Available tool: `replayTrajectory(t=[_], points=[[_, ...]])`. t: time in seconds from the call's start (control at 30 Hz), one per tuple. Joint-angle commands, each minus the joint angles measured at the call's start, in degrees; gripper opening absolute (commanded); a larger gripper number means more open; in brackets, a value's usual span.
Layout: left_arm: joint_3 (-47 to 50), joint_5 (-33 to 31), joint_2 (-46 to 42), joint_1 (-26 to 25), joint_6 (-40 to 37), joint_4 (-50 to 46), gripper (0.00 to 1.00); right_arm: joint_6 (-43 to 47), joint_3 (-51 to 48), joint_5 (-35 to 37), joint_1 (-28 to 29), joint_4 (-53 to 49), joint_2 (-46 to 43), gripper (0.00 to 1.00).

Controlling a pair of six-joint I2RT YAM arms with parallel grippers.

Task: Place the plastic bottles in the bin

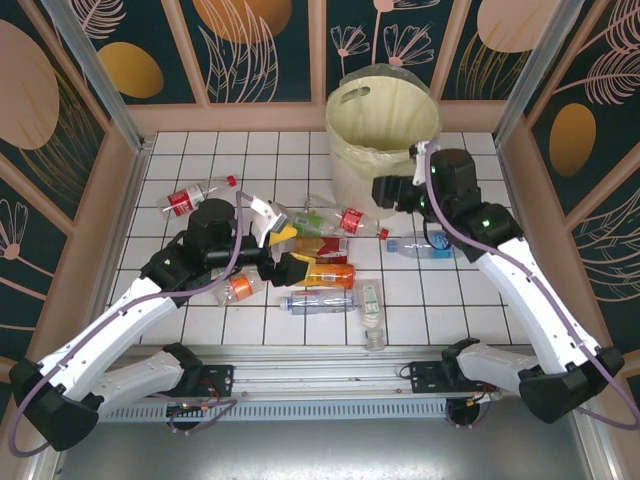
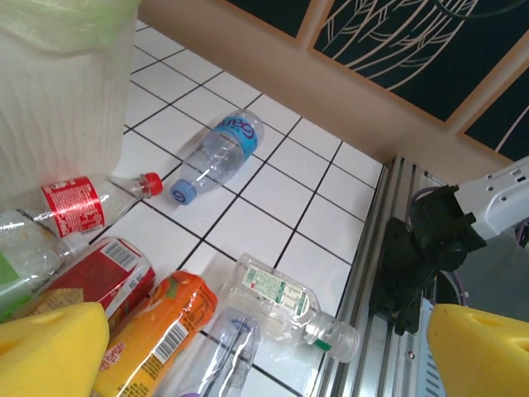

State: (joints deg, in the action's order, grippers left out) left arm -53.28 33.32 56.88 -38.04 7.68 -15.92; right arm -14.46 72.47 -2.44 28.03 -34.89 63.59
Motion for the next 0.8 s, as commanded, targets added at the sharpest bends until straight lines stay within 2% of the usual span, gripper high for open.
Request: replayTrajectory(t=[0.0, 0.2, 0.4, 0.77], points=[[0.21, 1.79, -0.69, -0.21, -2.39, -1.59, 0.98, -5.32, -4.76, 1.21, 2.2, -6.0, -2.71, 0.79], [0.62, 5.09, -0.53, -0.19, -1.78, -1.28, 0.98, -11.14, -13.83, -0.15, 6.04, -10.27, -6.37, 0.79], [1.46, 7.06, -2.01, -0.19, -0.34, 0.61, 0.99, -16.46, -21.41, 0.0, 10.78, -9.35, -6.27, 0.79], [2.02, 6.14, -2.99, -0.19, 0.39, 1.49, 0.98, -23.04, -29.71, 2.21, 16.72, -6.92, -4.49, 0.8]])
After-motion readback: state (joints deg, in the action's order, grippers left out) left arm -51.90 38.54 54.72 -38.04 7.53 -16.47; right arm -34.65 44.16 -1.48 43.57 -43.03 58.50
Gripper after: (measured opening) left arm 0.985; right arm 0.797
